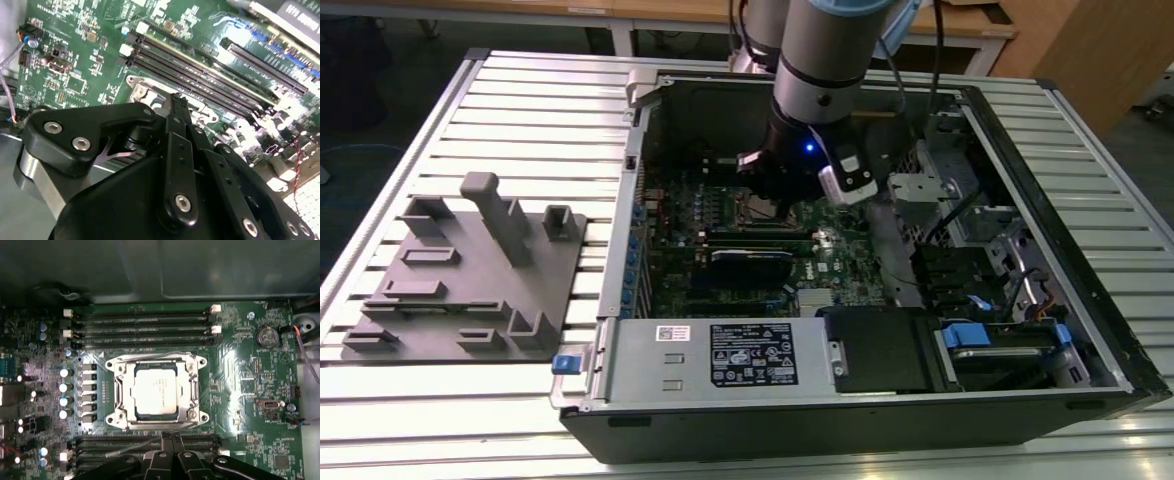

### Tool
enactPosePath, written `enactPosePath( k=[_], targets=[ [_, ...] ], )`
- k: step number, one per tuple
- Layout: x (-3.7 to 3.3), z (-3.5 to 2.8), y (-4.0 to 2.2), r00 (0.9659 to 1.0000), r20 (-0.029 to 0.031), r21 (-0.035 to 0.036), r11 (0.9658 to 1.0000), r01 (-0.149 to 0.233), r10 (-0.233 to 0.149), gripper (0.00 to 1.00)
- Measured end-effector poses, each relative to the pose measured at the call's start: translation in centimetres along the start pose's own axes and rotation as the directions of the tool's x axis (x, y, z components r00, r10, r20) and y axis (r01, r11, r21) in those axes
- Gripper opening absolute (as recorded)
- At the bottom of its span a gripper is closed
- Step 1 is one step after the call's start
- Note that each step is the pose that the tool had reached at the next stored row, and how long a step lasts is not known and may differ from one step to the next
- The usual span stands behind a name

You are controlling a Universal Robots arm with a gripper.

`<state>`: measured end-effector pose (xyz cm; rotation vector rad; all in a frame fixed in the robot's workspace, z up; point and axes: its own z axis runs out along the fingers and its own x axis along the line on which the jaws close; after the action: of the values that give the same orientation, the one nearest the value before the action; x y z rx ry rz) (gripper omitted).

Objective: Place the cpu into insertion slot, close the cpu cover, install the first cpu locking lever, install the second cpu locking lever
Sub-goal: 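Install the second cpu locking lever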

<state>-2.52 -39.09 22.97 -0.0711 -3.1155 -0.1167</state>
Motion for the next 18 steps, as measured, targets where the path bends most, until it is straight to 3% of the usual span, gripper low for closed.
enactPosePath(
  k=[6, 18],
  targets=[
    [0.49, 0.19, -0.38, 1.0, -0.0007, -0.0031, 1.0, 0.0, 0.0, 0.11],
    [3.32, 0.78, -0.59, 1.0, -0.0009, -0.0061, 1.0, 0.0, 0.0, 0.11]
  ],
)
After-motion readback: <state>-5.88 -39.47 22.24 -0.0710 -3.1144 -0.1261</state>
